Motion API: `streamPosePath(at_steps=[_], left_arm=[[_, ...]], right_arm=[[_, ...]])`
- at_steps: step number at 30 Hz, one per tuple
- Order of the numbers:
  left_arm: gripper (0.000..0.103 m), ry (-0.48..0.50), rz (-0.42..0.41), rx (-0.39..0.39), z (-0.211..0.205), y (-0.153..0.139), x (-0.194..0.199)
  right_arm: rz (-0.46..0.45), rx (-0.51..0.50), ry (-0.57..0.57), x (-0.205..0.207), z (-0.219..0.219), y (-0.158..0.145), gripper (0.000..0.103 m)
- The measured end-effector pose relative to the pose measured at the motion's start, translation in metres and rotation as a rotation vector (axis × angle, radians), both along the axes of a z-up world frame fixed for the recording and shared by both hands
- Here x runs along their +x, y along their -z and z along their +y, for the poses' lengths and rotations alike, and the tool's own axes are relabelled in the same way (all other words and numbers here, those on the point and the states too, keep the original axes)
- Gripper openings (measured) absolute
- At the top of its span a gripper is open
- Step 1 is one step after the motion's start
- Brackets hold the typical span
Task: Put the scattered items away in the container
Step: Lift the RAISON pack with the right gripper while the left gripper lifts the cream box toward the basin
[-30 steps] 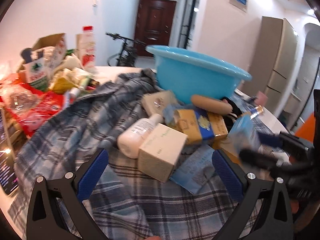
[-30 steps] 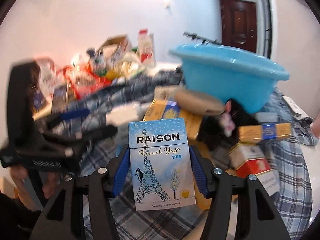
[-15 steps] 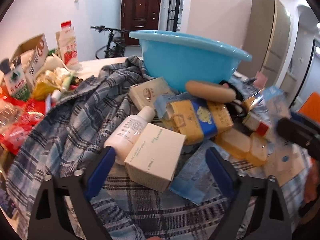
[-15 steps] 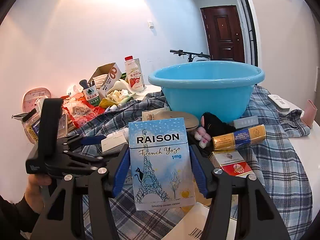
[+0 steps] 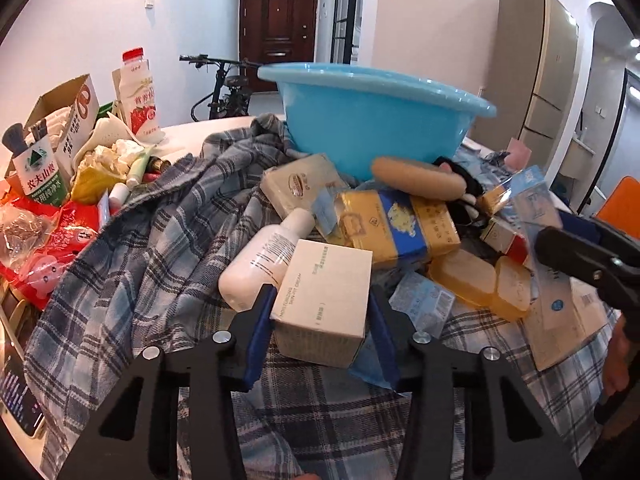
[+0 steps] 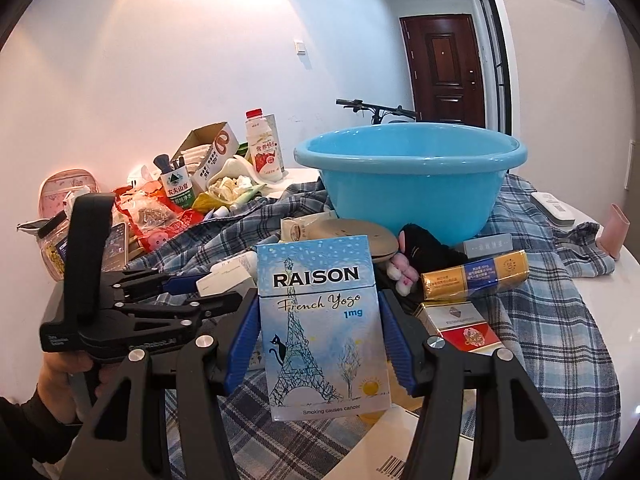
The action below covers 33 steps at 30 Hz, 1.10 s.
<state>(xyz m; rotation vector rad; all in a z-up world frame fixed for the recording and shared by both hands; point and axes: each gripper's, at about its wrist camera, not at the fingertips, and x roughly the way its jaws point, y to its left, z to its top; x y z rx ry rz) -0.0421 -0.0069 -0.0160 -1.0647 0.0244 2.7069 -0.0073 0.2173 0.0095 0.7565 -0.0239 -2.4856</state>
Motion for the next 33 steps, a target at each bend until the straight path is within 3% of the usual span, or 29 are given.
streamPosePath(at_steps=[13,21,33], left_arm=[[0.044,-0.01,0.087,0.03,-0.002,-0.039,0.025],[0.044,-0.022,0.172,0.028,0.005,-0.082,0.021],[0.044,-0.004,0.317,0.013,0.031,-0.158,-0.019]], right_arm=[[0.01,0.021,0.032,-0.002,-0.003,-0.007,0.06],[0.081,0.08,0.093,0.005,-0.005,-0.054,0.06],[0.154,0.093,0.207,-0.025,-0.002,-0.135,0.06]])
